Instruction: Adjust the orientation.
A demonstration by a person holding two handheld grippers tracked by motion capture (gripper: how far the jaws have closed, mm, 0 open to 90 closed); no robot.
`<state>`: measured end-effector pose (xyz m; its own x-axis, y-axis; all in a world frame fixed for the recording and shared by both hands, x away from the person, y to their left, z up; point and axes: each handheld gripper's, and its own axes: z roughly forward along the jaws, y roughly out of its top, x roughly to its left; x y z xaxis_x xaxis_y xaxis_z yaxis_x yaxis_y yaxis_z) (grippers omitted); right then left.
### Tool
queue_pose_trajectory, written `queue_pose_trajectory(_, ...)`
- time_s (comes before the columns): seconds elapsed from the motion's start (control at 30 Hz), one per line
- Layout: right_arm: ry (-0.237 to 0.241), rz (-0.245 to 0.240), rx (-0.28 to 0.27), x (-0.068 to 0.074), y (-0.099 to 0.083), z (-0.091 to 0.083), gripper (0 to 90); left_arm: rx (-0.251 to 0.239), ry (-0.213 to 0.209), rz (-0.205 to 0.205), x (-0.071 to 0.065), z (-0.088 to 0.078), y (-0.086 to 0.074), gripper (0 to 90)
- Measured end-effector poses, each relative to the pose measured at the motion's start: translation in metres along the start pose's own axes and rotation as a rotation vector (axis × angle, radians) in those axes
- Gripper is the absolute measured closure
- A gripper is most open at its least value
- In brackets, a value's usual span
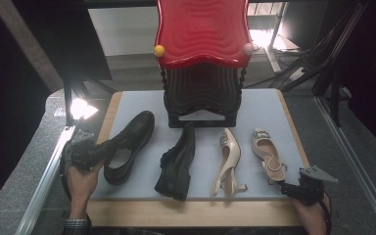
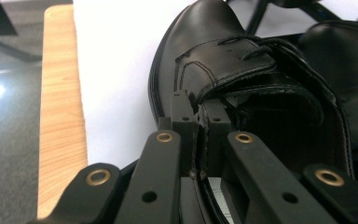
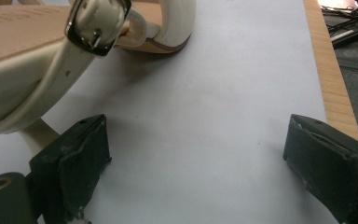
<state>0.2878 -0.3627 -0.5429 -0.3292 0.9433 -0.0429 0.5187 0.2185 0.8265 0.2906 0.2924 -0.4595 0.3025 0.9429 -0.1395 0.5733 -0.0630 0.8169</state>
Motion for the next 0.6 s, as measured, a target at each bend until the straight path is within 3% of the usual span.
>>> queue_pose_trajectory(0.33, 0.0, 0.0, 0.0, 0.0, 0.0, 0.0, 6.7, -0.041, -0.115, 0.003, -0.008, -0.018, 0.004, 86.8)
queue_pose_trajectory(0.6, 0.0, 0.0, 0.0, 0.0, 0.0, 0.0, 6.7, -0.064, -0.177, 0.046, -0.027, -0.023, 0.019, 86.9)
